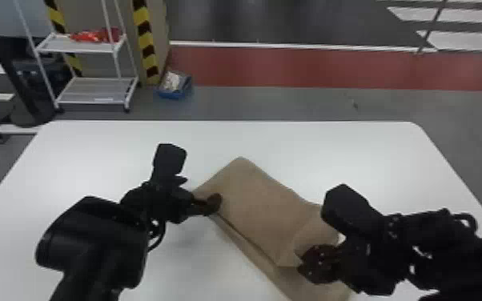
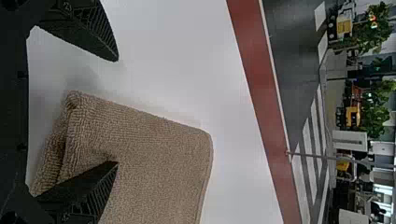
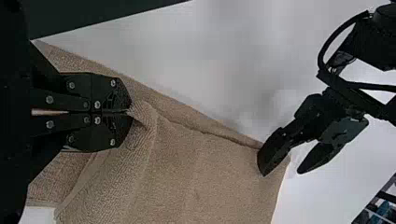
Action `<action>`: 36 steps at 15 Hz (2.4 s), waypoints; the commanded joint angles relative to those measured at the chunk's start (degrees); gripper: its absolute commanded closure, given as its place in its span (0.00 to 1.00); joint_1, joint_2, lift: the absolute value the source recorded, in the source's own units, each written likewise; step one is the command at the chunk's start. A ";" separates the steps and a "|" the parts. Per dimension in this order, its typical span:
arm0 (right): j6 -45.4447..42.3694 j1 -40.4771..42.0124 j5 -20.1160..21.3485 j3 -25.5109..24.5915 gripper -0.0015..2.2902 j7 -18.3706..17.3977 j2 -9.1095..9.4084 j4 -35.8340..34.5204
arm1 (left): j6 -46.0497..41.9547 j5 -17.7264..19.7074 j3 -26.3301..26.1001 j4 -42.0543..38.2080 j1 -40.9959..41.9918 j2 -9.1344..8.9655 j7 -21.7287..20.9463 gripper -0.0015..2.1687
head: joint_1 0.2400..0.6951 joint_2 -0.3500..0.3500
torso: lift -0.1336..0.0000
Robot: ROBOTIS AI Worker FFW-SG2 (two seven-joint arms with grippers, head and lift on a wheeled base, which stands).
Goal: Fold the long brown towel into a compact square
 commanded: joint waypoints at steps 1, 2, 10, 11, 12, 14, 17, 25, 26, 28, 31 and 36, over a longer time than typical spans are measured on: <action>1.30 0.43 0.51 0.32 0.05 0.36 -0.13 -0.19 | 0.02 -0.10 0.00 0.00 0.13 -0.03 0.00 0.05 | 1.00 0.45 | 0.07; 0.60 0.52 1.39 -0.03 0.00 0.36 -0.40 -0.80 | 0.02 -0.10 0.00 0.00 0.13 -0.03 0.00 0.05 | 1.00 0.45 | 0.07; -13.99 2.01 5.25 -7.32 0.06 -1.67 -5.41 0.16 | 0.72 -0.27 0.09 -0.35 0.66 0.14 -0.09 0.05 | 1.00 0.37 | 0.07; -13.64 2.36 -0.64 -10.13 0.06 -1.32 -4.97 -0.01 | 0.72 -0.18 0.18 -0.26 0.66 0.06 -0.09 0.05 | 1.00 0.36 | 0.07; -13.29 2.36 -4.77 -12.16 0.06 -0.53 -4.09 -0.10 | 0.72 -0.18 0.18 -0.26 0.57 0.06 -0.09 0.05 | 1.00 0.35 | 0.07; -14.70 2.19 -4.85 -13.83 0.06 -0.62 -3.65 -0.01 | 0.72 -0.18 0.00 -0.26 0.57 0.06 -0.09 0.05 | 1.00 0.35 | 0.07; -22.43 2.01 -0.02 -14.35 0.07 -1.58 -5.41 3.15 | 0.72 -0.27 0.26 -0.26 0.57 0.06 -0.09 0.05 | 1.00 0.34 | 0.07; -29.46 2.63 7.19 -14.18 0.13 -2.46 -9.10 6.84 | 0.72 -0.36 0.35 -0.26 0.57 0.06 0.00 0.05 | 1.00 0.23 | 0.07; -28.41 2.54 6.66 -12.86 0.13 -1.76 -8.75 5.96 | 0.72 -0.54 0.26 -0.26 0.48 -0.03 0.00 0.05 | 1.00 0.23 | 0.07; -26.65 2.63 7.10 -10.13 0.13 0.09 -8.57 4.82 | 1.08 -0.54 0.09 -0.26 0.48 -0.03 0.09 0.05 | 1.00 0.24 | 0.07; -26.30 3.94 8.42 -7.85 0.13 0.36 -8.83 4.64 | 1.25 -1.15 0.35 -0.35 0.48 -0.03 0.09 0.05 | 1.00 0.29 | 0.07; -27.00 3.33 10.17 -4.60 0.13 0.36 -8.57 6.75 | 1.25 -1.24 0.09 -0.26 0.40 -0.03 0.09 0.05 | 1.00 0.30 | 0.07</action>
